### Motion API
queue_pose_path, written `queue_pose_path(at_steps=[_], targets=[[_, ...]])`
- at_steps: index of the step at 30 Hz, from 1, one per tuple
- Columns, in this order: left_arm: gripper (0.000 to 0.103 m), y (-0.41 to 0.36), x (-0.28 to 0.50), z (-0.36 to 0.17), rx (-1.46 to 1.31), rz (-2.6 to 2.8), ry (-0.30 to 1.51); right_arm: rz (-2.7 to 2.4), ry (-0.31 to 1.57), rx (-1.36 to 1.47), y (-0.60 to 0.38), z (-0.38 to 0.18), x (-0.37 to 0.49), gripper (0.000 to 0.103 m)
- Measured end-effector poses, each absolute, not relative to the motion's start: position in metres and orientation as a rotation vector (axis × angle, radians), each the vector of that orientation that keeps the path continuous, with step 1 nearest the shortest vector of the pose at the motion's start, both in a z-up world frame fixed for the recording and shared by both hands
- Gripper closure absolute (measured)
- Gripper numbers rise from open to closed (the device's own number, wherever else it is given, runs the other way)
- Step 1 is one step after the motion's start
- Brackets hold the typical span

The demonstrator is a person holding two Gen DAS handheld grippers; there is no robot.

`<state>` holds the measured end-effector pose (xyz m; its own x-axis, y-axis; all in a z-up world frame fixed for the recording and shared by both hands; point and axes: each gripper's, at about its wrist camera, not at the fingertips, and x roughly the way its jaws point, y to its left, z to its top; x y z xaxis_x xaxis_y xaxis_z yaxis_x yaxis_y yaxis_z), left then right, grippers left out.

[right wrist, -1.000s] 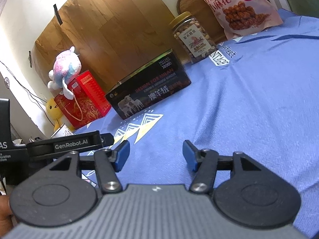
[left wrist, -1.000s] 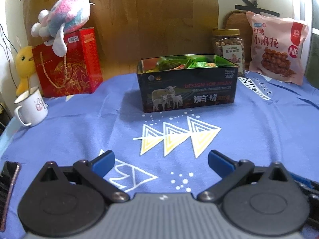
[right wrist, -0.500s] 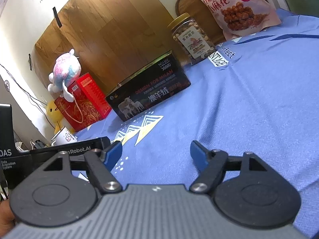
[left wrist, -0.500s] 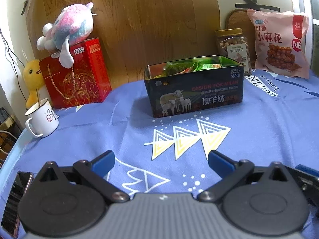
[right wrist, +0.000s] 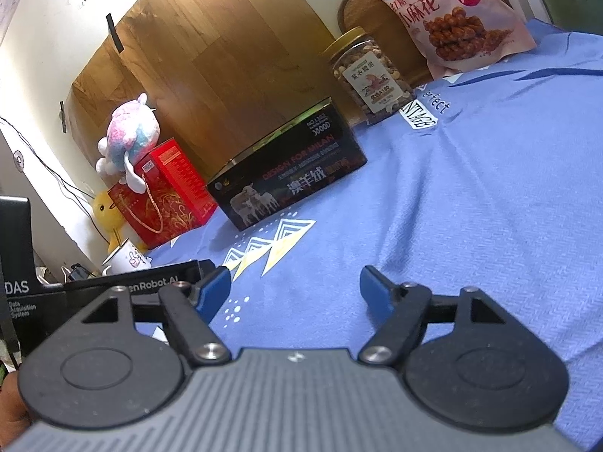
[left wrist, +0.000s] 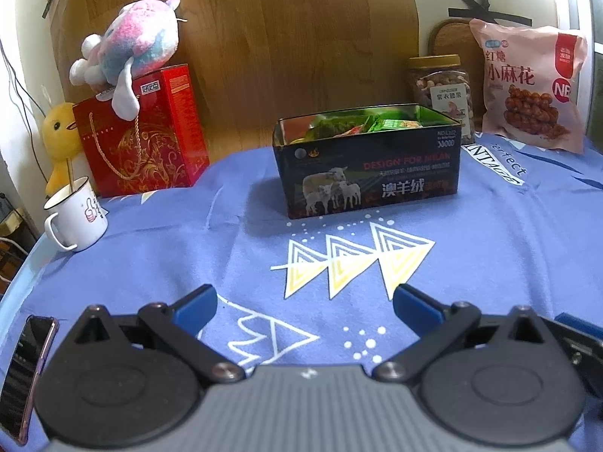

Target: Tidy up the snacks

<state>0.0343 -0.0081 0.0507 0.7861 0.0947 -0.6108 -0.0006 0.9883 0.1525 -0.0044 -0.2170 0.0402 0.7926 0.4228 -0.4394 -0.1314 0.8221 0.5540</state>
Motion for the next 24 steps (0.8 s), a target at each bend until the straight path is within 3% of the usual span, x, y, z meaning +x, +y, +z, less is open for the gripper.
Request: queue_pose_path(at_steps=[24], targets=[[0.000, -0.0052, 0.0385, 0.0484, 0.199, 0.151, 0.674, 0.313, 0.587, 0.532, -0.2165, 0.0394, -0.0050, 0.025]])
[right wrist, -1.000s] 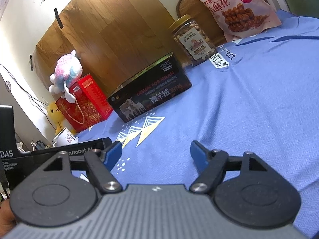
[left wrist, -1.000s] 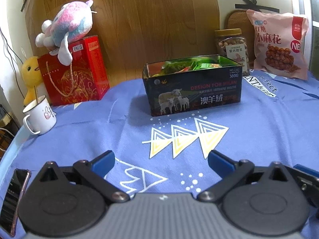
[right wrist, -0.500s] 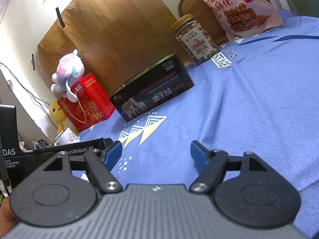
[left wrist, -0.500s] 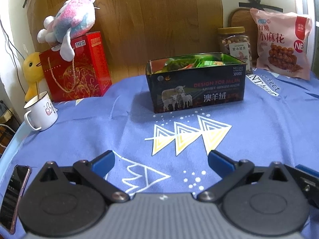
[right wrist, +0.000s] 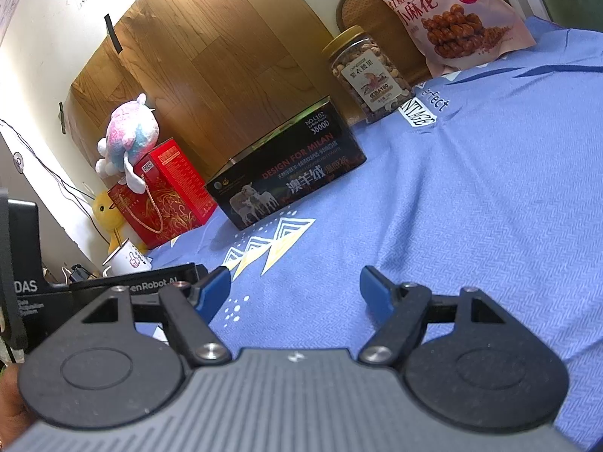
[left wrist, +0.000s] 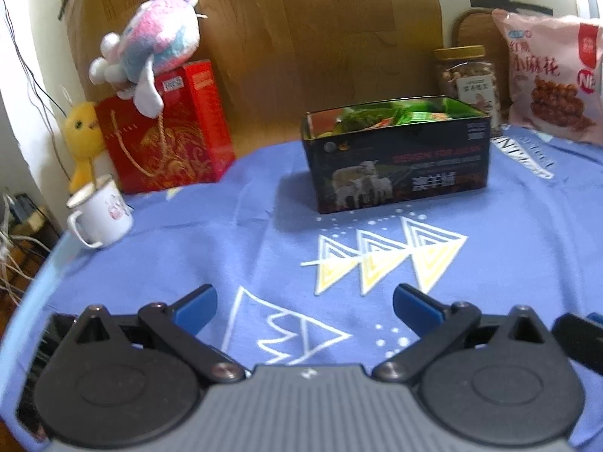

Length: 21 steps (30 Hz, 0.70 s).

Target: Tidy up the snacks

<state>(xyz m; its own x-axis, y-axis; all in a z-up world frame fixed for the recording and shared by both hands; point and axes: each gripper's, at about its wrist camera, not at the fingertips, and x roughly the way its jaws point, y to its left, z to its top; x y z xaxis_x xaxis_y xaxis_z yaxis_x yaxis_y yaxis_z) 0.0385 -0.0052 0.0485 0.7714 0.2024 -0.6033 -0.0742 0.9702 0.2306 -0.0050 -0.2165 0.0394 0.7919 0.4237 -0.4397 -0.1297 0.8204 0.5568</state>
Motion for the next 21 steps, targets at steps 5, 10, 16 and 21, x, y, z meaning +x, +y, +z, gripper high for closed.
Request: queue_pose_path(at_steps=[5, 10, 16, 21], targets=[[0.000, -0.0059, 0.0396, 0.0476, 0.223, 0.150, 0.674, 0.311, 0.587, 0.533, -0.2162, 0.0395, -0.0055, 0.025], [0.000, -0.0081, 0.0407, 0.0458, 0.241, 0.156, 0.680, 0.310, 0.586, 0.533, -0.2164, 0.0394, -0.0050, 0.025], [0.000, -0.0077, 0.0413, 0.0454, 0.237, 0.146, 0.685, 0.311, 0.587, 0.535, -0.2157, 0.0390, -0.0047, 0.025], [0.000, -0.0079, 0.0421, 0.0453, 0.239, 0.149, 0.687, 0.309, 0.586, 0.535, -0.2150, 0.0393, -0.0050, 0.025]])
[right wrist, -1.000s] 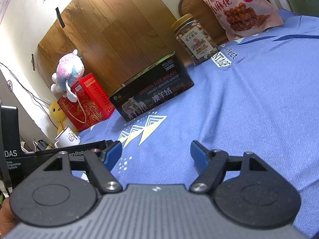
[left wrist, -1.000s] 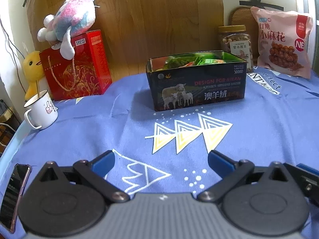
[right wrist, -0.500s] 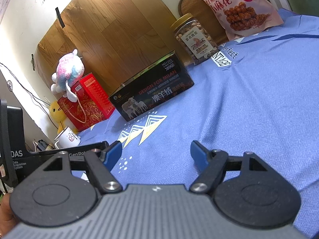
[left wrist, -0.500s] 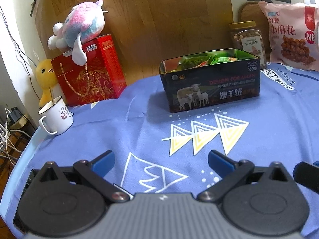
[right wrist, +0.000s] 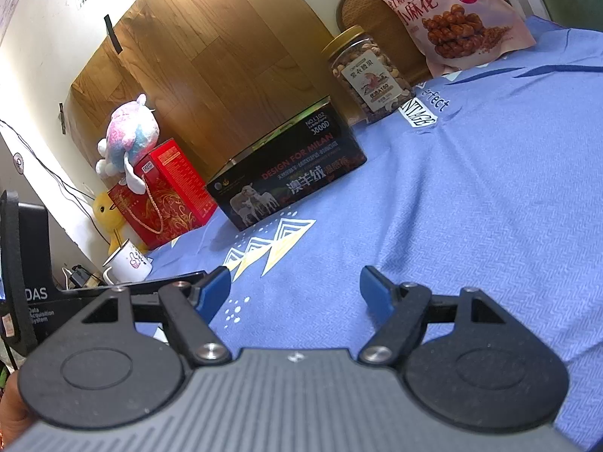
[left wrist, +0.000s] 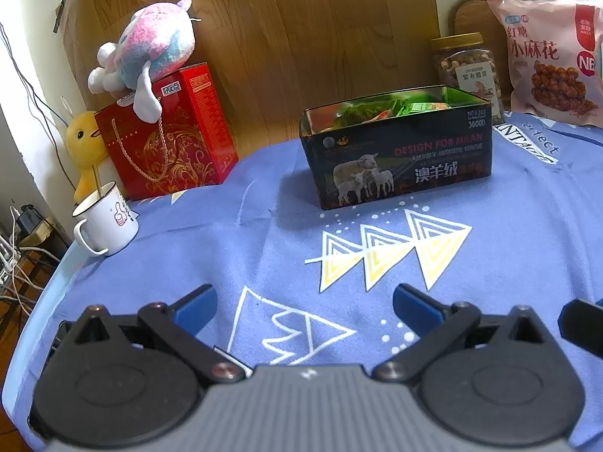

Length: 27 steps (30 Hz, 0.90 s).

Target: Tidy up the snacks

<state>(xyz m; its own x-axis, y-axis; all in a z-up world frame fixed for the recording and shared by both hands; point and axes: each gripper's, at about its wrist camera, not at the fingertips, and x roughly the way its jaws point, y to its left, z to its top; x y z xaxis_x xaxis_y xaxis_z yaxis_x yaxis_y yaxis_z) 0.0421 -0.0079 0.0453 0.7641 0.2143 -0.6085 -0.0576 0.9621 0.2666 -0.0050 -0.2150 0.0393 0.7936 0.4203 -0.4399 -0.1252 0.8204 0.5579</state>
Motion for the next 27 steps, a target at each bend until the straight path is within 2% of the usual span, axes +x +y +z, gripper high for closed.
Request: queue_pose_path(at_steps=[27], targets=[[0.000, -0.0090, 0.0398, 0.0438, 0.296, 0.190, 0.657, 0.311, 0.591, 0.544, -0.2172, 0.0386, -0.0043, 0.025]])
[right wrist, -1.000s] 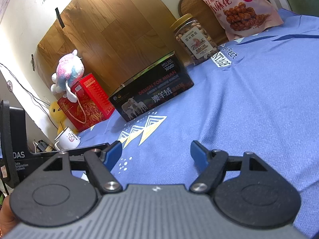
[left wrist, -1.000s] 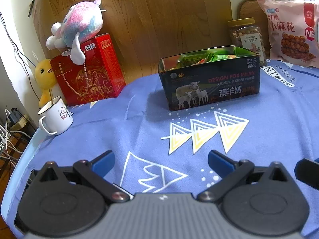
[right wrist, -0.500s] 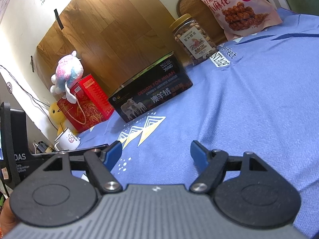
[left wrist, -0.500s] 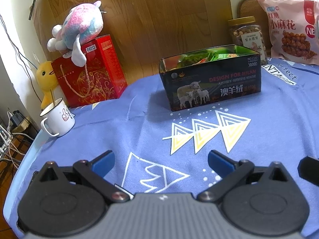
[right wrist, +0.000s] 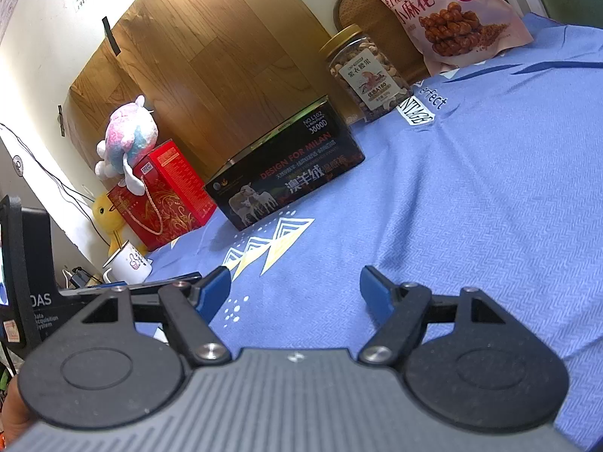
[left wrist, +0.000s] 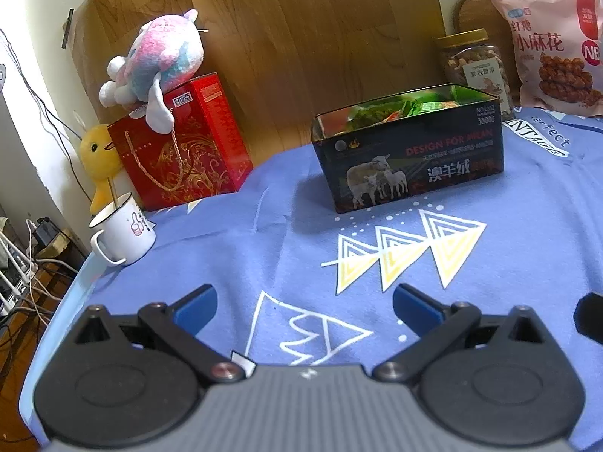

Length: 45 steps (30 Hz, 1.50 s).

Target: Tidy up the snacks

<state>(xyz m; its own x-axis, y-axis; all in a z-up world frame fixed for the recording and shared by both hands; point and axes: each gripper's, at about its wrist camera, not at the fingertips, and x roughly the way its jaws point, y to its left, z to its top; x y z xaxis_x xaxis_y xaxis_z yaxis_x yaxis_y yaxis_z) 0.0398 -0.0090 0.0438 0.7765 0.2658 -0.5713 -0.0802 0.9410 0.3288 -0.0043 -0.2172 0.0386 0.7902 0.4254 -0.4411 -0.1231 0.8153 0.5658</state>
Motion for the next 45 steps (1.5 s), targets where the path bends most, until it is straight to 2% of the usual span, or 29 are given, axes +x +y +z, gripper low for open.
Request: queue_pose_path(at_steps=[45], targets=[[0.000, -0.005, 0.024, 0.064, 0.112, 0.073, 0.693, 0.329, 0.576, 0.547, -0.220, 0.043, -0.005, 0.025]])
